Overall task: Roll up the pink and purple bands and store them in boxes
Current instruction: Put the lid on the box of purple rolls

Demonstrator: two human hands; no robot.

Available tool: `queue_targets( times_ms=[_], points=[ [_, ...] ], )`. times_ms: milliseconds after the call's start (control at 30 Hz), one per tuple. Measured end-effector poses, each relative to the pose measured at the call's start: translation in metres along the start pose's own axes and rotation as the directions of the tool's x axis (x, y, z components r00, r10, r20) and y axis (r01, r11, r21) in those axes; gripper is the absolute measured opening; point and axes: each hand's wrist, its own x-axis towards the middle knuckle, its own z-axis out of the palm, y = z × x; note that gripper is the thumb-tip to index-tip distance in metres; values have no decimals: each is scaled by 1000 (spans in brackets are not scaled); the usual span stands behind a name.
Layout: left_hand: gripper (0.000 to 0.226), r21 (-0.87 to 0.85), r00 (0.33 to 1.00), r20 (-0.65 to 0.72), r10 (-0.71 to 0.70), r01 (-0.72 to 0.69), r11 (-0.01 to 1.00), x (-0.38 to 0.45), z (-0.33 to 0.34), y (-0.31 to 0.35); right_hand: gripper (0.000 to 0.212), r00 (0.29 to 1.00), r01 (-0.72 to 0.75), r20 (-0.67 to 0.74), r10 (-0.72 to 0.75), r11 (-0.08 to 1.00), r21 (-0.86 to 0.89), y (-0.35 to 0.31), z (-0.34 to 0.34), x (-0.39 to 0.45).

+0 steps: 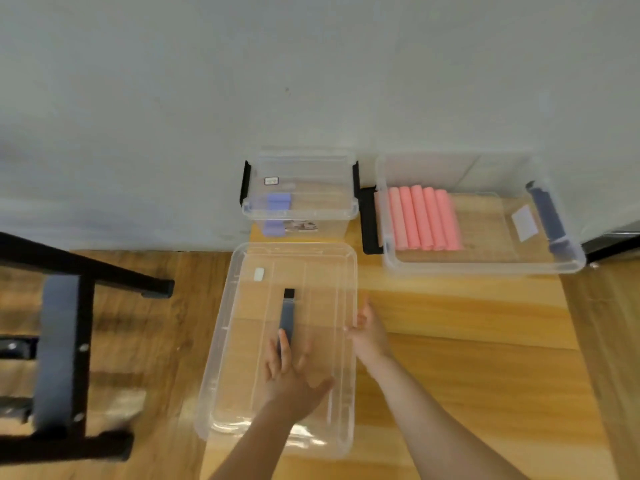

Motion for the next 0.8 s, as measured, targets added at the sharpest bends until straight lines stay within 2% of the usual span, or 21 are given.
queue_targets(
  times_ms=[67, 167, 233, 300, 333, 400, 467, 633, 700, 800],
  points=[
    [88, -116, 1000, -18, -20, 17, 993, -15, -3, 6, 71, 999, -15, 29, 15, 1000, 4, 2, -13, -15],
    [87, -242, 1000, -20, 4, -8, 970, -36, -9, 16, 30, 996, 2, 92, 2, 999, -46, -1, -25, -40],
    [84, -348, 999, -30, 36, -44, 937, -53, -12, 30, 8, 997, 65, 50, -65, 998, -8, -11, -35, -58],
    [78, -531, 995, -80, 53, -88, 843, -72, -18, 50, 19, 988, 136, 54, -142, 986, 92, -29, -52, -77],
    [74, -642, 991, -119, 55, -119, 758, -82, -25, 62, 25, 980, 172, 76, -181, 978, 118, -39, -64, -86],
    [66, -818, 981, -191, 33, -177, 547, -100, -46, 88, 31, 946, 281, 141, -292, 955, 91, -59, -94, -104],
    [65, -886, 972, -233, 12, -218, 410, -118, -73, 114, 35, 905, 379, 192, -380, 925, 45, -78, -125, -122],
    [83, -862, 924, -368, 108, -382, 333, -154, -141, 181, 46, 786, 591, 316, -531, 796, -133, -112, -182, -158],
    [90, -838, 896, -427, 122, -443, 320, -165, -162, 205, 50, 768, 621, 314, -558, 768, -153, -129, -198, -172],
    [98, -768, 847, -508, 156, -528, 364, -178, -182, 231, 51, 742, 662, 253, -620, 738, -131, -156, -221, -188]
  ],
)
